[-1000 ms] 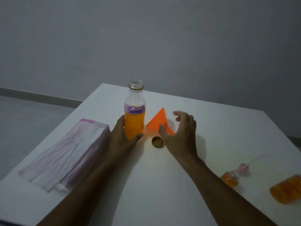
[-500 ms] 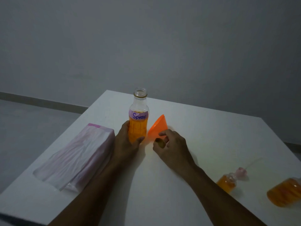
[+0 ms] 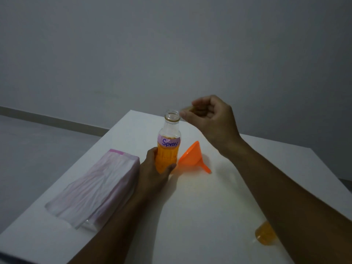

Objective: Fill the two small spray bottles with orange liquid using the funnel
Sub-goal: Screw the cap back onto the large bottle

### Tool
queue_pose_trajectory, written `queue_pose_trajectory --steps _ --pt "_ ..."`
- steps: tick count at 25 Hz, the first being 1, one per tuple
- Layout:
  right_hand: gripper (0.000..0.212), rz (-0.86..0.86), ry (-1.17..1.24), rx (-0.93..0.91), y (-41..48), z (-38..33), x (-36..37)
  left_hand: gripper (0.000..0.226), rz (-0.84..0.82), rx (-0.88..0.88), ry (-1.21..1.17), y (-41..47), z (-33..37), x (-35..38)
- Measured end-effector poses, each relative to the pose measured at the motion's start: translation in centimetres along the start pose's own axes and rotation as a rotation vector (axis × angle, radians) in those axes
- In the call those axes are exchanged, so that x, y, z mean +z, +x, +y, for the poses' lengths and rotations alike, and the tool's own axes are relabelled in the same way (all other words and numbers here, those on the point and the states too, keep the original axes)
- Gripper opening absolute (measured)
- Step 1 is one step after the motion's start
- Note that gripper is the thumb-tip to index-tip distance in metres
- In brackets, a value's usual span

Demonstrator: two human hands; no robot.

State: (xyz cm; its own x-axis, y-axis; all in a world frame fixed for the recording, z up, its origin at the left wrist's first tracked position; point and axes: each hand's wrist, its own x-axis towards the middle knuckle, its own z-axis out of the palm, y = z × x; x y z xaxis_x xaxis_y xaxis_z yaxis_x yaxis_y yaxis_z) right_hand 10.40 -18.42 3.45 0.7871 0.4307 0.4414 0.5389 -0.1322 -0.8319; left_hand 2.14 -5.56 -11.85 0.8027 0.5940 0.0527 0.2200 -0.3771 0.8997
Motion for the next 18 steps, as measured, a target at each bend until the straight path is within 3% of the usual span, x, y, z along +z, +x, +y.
queue_pose_trajectory --steps 5,12,16,18 --pt "0.031 -0.217 -0.26 -0.054 2.7 -0.7 1.9 0.077 -0.004 0.027 0.068 0.4 -0.2 0.1" --pt "0.053 -0.659 -0.786 -0.318 5.7 -3.7 1.8 0.073 -0.042 0.048 0.111 0.6 -0.5 -0.1" --pt "0.053 -0.722 -0.964 -0.413 6.1 -4.5 2.0 0.072 -0.031 0.053 0.079 0.8 -0.8 -0.1" --pt "0.042 -0.716 -1.014 -0.408 6.3 -4.5 2.2 0.071 -0.07 0.044 0.092 0.8 -0.7 0.0"
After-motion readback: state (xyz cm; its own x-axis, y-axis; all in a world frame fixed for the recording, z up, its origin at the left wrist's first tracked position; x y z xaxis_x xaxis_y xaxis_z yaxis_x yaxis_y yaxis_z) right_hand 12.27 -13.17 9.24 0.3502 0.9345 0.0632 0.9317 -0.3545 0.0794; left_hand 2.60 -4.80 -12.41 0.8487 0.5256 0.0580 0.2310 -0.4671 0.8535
